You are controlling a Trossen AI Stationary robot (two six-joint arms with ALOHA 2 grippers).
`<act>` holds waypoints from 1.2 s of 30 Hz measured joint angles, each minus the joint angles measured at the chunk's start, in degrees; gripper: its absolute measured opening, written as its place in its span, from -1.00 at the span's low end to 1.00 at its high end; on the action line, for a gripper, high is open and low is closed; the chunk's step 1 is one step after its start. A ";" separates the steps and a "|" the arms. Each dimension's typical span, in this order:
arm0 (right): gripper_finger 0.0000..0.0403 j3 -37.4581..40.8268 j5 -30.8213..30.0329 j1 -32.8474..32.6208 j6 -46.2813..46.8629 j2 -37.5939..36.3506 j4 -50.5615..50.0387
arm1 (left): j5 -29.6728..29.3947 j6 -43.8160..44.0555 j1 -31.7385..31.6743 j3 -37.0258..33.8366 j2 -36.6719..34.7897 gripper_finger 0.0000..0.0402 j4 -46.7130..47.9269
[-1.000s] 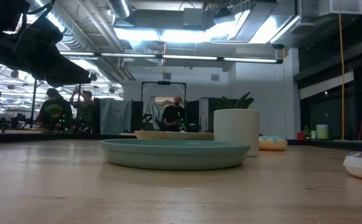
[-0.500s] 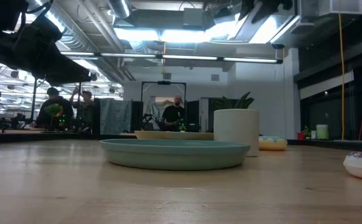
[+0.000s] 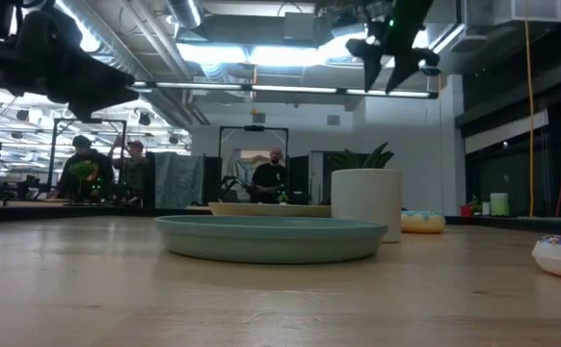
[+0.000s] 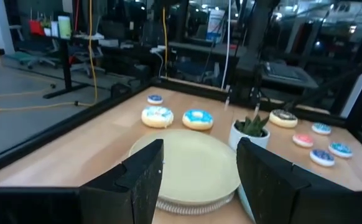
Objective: Pick & Place donuts
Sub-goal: Put the small dark blue donut on the blue plate
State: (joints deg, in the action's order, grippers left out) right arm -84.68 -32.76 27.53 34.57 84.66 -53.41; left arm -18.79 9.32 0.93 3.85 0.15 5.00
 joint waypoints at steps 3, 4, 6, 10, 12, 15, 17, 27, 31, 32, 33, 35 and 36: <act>0.15 0.00 2.01 3.13 1.94 1.45 -2.11 | 0.00 0.00 -0.02 -0.02 -0.12 -0.02 -0.30; 0.15 0.00 2.31 4.01 2.59 1.95 -2.78 | 0.00 0.00 0.00 0.00 -0.12 -0.02 -0.49; 0.15 0.00 2.47 5.58 2.86 2.84 -3.61 | 0.00 0.00 -0.02 0.00 -0.12 -0.02 -0.33; 0.15 0.02 2.62 8.45 2.77 4.09 -4.60 | 0.00 0.00 -0.01 -0.02 -0.12 -0.02 -0.43; 0.15 0.02 3.11 9.98 2.67 4.57 -4.89 | 0.00 0.00 0.00 -0.01 -0.09 -0.02 -0.49; 0.15 0.02 4.89 12.73 2.63 5.05 -5.06 | 0.00 0.00 -0.02 0.01 -0.05 -0.02 -0.46; 0.15 0.02 6.39 14.62 2.30 5.38 -5.16 | 0.00 0.00 -0.01 -0.01 -0.03 -0.02 -0.46; 0.15 0.02 12.75 22.19 -4.95 8.33 -5.29 | 0.00 0.00 -0.02 0.01 -0.03 -0.02 -0.46; 0.15 0.04 14.66 23.25 -5.19 10.23 -6.37 | 0.00 0.00 0.00 0.01 -0.03 -0.02 -0.46; 0.15 0.04 14.66 23.29 -5.15 10.78 -6.78 | 0.01 0.00 -0.01 -0.01 -0.03 -0.02 -0.46; 0.15 0.04 14.70 23.32 -5.14 11.37 -7.17 | 0.00 0.00 -0.01 0.01 -0.03 -0.02 -0.46; 0.15 0.04 14.71 23.32 -5.09 12.53 -7.94 | 0.00 0.00 0.00 -0.02 -0.03 -0.02 -0.46; 0.15 0.04 14.92 23.32 -4.95 13.13 -8.56 | 0.00 0.00 -0.02 -0.01 -0.03 -0.02 -0.46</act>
State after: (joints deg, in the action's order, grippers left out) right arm -84.64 -17.84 50.85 29.63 97.79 -61.97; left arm -18.79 9.32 0.91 3.85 0.12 4.55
